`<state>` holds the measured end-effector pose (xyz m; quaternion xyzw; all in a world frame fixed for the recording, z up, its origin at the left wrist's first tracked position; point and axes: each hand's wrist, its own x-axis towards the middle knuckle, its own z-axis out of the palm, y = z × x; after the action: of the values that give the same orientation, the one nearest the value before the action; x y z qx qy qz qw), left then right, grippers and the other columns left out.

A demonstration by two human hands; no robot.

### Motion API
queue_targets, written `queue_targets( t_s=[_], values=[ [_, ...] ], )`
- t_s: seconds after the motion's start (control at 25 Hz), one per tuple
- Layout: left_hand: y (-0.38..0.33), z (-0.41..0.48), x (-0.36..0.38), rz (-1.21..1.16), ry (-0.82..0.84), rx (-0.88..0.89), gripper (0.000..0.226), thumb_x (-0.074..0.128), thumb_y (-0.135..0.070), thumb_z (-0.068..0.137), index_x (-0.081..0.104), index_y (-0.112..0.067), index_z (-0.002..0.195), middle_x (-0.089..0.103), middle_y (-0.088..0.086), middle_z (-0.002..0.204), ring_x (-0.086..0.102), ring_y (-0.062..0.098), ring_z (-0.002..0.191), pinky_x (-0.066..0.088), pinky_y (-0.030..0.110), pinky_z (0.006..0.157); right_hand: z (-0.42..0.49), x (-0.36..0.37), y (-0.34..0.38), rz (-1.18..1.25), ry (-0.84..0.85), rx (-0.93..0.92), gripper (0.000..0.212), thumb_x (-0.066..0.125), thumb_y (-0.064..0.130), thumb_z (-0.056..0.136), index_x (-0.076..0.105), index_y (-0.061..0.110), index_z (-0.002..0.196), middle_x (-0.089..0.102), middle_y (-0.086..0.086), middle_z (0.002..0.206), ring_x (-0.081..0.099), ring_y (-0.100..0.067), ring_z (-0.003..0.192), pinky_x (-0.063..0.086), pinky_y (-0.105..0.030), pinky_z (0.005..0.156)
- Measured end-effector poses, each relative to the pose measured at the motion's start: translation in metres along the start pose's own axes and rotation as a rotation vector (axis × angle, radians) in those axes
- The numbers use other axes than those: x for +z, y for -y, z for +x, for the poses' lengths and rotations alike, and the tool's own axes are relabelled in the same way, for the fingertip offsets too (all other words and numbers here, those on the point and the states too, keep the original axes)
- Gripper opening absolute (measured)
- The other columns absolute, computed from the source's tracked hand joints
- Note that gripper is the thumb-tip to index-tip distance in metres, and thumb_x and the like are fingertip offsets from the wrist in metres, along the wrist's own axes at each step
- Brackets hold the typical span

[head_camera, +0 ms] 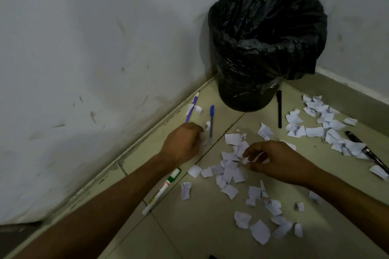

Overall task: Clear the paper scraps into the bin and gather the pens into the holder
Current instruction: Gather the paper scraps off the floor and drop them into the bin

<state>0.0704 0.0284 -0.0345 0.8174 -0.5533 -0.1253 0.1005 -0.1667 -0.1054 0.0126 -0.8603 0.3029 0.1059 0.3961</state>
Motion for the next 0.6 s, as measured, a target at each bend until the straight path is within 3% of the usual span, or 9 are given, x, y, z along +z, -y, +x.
queue_targets(
  t_s=[0.08, 0.16, 0.24, 0.32, 0.44, 0.6],
  values=[
    [0.007, 0.025, -0.012, 0.030, -0.105, -0.009, 0.039, 0.053, -0.020, 0.090, 0.056, -0.019, 0.128, 0.056, 0.010, 0.127, 0.058, 0.024, 0.105, 0.052, 0.035, 0.084, 0.000, 0.000, -0.002, 0.008, -0.002, 0.002, 0.026, 0.071, 0.030, 0.087, 0.068, 0.028, 0.112, 0.068, 0.008, 0.105, 0.064, -0.001, 0.089, 0.047, -0.012, 0.071],
    [0.016, 0.051, -0.021, 0.078, -0.096, -0.035, 0.044, 0.050, -0.014, 0.088, 0.053, -0.018, 0.132, 0.052, 0.016, 0.130, 0.056, 0.030, 0.110, 0.051, 0.038, 0.087, 0.001, -0.001, -0.004, 0.017, -0.011, 0.005, 0.025, 0.072, 0.031, 0.086, 0.068, 0.028, 0.111, 0.068, 0.008, 0.105, 0.064, -0.001, 0.089, 0.049, -0.013, 0.072],
    [0.017, 0.058, -0.018, 0.080, -0.030, -0.066, 0.035, 0.051, -0.011, 0.089, 0.059, -0.012, 0.123, 0.060, 0.016, 0.117, 0.062, 0.031, 0.098, 0.051, 0.035, 0.076, 0.000, -0.001, -0.005, 0.013, -0.006, 0.011, 0.026, 0.072, 0.032, 0.086, 0.068, 0.029, 0.112, 0.068, 0.008, 0.106, 0.065, -0.002, 0.088, 0.051, -0.014, 0.074],
    [0.017, 0.057, -0.016, 0.039, -0.073, -0.111, 0.025, 0.051, -0.011, 0.089, 0.060, -0.008, 0.112, 0.064, 0.014, 0.108, 0.064, 0.029, 0.089, 0.046, 0.029, 0.069, -0.001, 0.000, -0.005, 0.019, 0.003, 0.021, 0.027, 0.071, 0.032, 0.087, 0.068, 0.028, 0.113, 0.068, 0.008, 0.107, 0.065, -0.003, 0.089, 0.051, -0.016, 0.075],
    [0.019, 0.060, -0.015, 0.058, -0.216, -0.035, 0.034, 0.052, -0.010, 0.088, 0.059, -0.004, 0.121, 0.060, 0.015, 0.120, 0.059, 0.029, 0.103, 0.050, 0.033, 0.084, -0.001, 0.000, -0.009, 0.017, -0.009, 0.015, 0.027, 0.071, 0.031, 0.087, 0.068, 0.027, 0.113, 0.068, 0.008, 0.105, 0.065, -0.002, 0.089, 0.050, -0.013, 0.073],
    [-0.005, 0.064, -0.009, 0.280, 0.013, 0.072, 0.039, 0.059, -0.013, 0.085, 0.056, -0.005, 0.123, 0.056, 0.012, 0.123, 0.057, 0.025, 0.102, 0.050, 0.034, 0.083, 0.000, 0.002, -0.007, 0.014, -0.014, 0.006, 0.027, 0.071, 0.029, 0.087, 0.068, 0.026, 0.114, 0.069, 0.006, 0.106, 0.065, -0.003, 0.089, 0.048, -0.012, 0.072]
  ],
)
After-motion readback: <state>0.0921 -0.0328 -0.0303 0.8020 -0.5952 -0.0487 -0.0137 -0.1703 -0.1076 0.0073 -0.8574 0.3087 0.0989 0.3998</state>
